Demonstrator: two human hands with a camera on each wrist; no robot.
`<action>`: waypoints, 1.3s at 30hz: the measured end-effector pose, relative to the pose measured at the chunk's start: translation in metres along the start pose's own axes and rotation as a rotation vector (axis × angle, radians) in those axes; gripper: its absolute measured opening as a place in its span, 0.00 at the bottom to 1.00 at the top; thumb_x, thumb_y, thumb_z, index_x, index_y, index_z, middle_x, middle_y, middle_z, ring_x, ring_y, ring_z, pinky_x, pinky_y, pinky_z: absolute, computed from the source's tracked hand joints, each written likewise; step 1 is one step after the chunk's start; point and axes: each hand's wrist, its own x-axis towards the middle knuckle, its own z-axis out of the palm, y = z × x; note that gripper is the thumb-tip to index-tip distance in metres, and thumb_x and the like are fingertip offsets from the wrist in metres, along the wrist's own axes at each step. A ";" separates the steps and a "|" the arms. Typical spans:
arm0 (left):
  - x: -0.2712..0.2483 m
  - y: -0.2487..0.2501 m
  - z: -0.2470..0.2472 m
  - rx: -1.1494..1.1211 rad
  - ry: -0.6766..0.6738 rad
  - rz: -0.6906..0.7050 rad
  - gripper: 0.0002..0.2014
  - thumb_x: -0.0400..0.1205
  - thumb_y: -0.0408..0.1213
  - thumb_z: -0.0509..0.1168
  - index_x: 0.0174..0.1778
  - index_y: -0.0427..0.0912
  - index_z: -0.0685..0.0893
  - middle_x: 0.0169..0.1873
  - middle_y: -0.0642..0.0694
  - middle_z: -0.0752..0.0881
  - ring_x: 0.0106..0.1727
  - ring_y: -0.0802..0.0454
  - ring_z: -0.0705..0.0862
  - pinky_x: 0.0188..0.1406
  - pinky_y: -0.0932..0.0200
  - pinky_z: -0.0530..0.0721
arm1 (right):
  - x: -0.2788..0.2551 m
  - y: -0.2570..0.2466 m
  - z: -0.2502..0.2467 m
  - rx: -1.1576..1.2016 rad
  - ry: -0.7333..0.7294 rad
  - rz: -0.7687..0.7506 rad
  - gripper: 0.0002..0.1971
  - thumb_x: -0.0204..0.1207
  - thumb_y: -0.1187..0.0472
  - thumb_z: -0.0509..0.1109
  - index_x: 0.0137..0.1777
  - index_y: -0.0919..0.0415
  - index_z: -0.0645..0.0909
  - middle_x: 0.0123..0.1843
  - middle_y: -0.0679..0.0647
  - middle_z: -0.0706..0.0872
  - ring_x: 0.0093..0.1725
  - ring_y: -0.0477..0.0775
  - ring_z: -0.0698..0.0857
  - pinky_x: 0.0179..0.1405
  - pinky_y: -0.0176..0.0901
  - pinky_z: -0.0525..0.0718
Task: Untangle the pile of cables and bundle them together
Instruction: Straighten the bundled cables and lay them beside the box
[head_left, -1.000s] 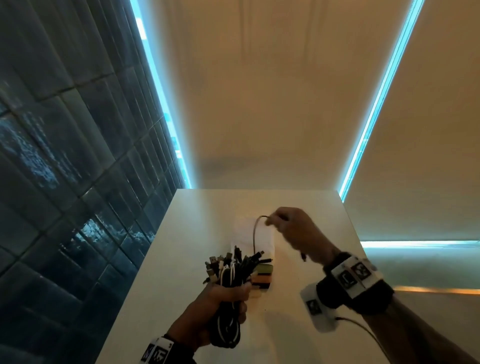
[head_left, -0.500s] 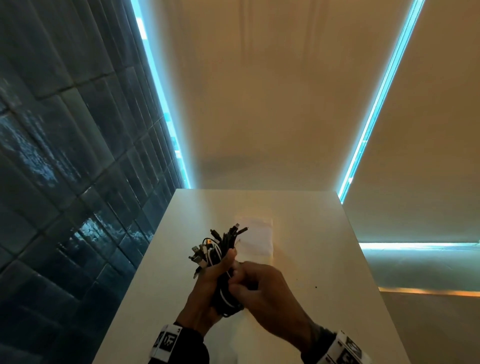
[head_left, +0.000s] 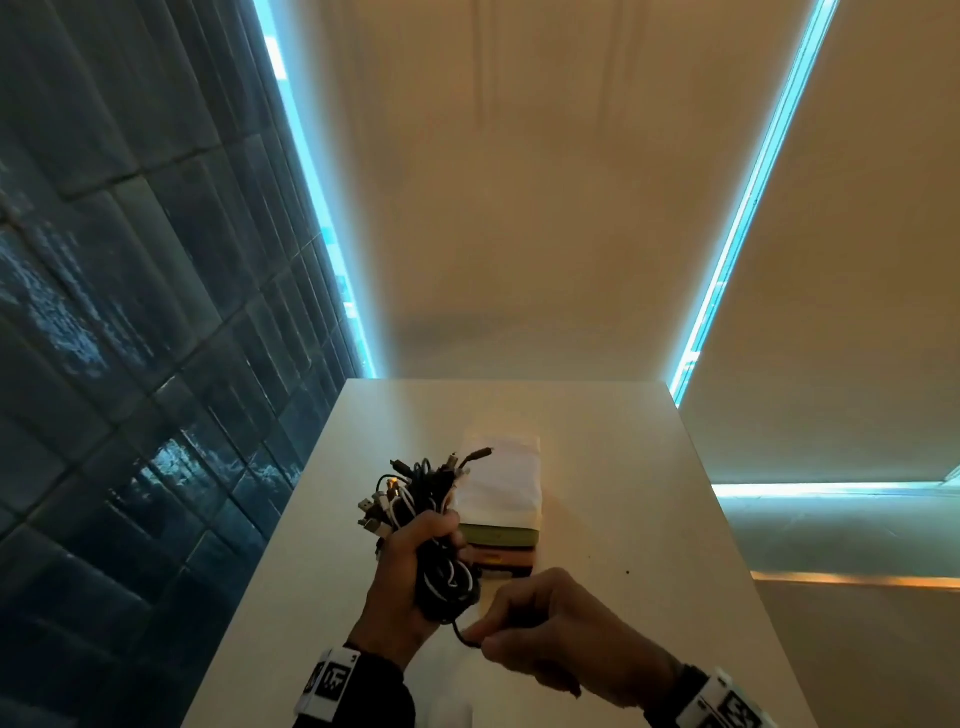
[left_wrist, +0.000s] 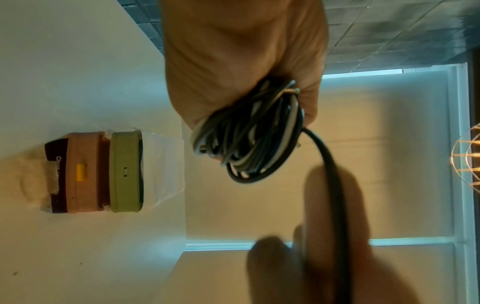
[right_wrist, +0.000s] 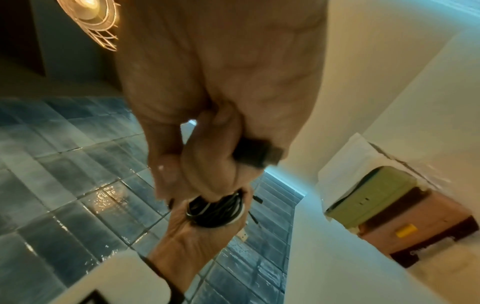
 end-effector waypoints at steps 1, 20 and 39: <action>0.000 0.001 -0.001 -0.006 -0.007 0.005 0.18 0.57 0.26 0.73 0.42 0.38 0.80 0.27 0.46 0.75 0.23 0.53 0.77 0.21 0.62 0.77 | -0.002 0.000 -0.003 0.000 -0.038 0.024 0.12 0.76 0.57 0.75 0.54 0.65 0.88 0.32 0.58 0.79 0.22 0.51 0.67 0.19 0.39 0.67; -0.019 -0.009 0.003 0.454 -0.011 0.136 0.12 0.58 0.27 0.66 0.33 0.41 0.90 0.35 0.40 0.87 0.42 0.44 0.84 0.51 0.42 0.84 | 0.042 -0.066 -0.058 -0.591 0.035 0.076 0.05 0.74 0.69 0.75 0.45 0.73 0.88 0.22 0.41 0.80 0.20 0.37 0.73 0.20 0.23 0.68; -0.023 -0.010 0.001 0.081 -0.012 -0.081 0.13 0.63 0.25 0.74 0.43 0.31 0.85 0.27 0.40 0.77 0.25 0.48 0.78 0.24 0.57 0.80 | 0.038 -0.008 -0.034 0.310 0.348 0.021 0.26 0.72 0.51 0.77 0.65 0.66 0.79 0.61 0.66 0.87 0.61 0.64 0.86 0.63 0.58 0.85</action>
